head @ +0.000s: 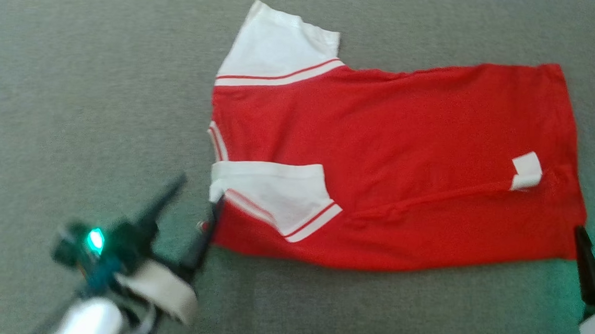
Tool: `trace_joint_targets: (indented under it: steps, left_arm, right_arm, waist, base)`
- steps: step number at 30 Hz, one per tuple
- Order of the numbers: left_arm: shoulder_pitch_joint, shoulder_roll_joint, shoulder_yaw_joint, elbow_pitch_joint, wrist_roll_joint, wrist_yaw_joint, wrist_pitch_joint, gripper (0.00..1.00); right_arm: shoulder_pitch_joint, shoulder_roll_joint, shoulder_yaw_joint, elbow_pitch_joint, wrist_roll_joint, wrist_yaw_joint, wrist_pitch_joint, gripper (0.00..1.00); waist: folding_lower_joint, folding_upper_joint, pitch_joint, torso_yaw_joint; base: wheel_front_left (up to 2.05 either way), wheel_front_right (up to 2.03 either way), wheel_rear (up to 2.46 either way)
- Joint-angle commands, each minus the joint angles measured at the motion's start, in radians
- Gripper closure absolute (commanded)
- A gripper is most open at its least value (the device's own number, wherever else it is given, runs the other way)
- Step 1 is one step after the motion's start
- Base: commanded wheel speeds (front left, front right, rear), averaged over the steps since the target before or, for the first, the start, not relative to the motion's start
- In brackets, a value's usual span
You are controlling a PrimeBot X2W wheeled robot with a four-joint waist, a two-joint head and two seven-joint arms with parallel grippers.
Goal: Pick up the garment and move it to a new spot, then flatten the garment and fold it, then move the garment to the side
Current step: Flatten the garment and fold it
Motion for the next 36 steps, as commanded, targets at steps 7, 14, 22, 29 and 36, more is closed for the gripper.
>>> trace_joint_targets:
  steps: [7,14,22,29,36]
  left_arm:
    - [-0.357,0.122,0.102,-0.036,-0.011,-0.089,0.169,0.0]
    - [-0.695,0.168,0.08,0.139,-0.127,-0.162,0.39,0.0]
    - [-0.972,0.249,-0.02,0.286,-0.287,-0.171,0.599,0.0]
    - [-1.068,0.298,-0.072,0.372,-0.36,-0.171,0.658,0.0]
    - [-1.13,0.34,-0.133,0.436,-0.384,-0.171,0.682,0.0]
  right_arm:
    - [-0.096,-0.007,0.051,-0.07,-0.038,-0.001,-0.003,0.0]
    - [-0.173,-0.003,0.099,-0.083,-0.047,-0.001,-0.022,0.0]
    - [-0.249,0.004,0.145,-0.053,-0.038,-0.001,-0.047,0.0]
    - [-0.289,0.014,0.188,-0.005,-0.03,-0.001,-0.082,0.0]
    - [-0.336,0.011,0.229,0.038,-0.017,-0.001,-0.114,0.0]
  waist:
    - [0.0,0.0,0.07,-0.091]
    - [0.0,0.0,0.17,-0.162]
    - [0.0,0.0,0.277,-0.216]
    - [0.0,0.0,0.317,-0.241]
    - [0.0,0.0,0.351,-0.269]
  base:
    - [0.0,0.0,0.0]
    - [0.0,0.0,0.0]
    - [0.0,0.0,0.0]
    - [0.0,0.0,0.0]
    - [0.0,0.0,0.0]
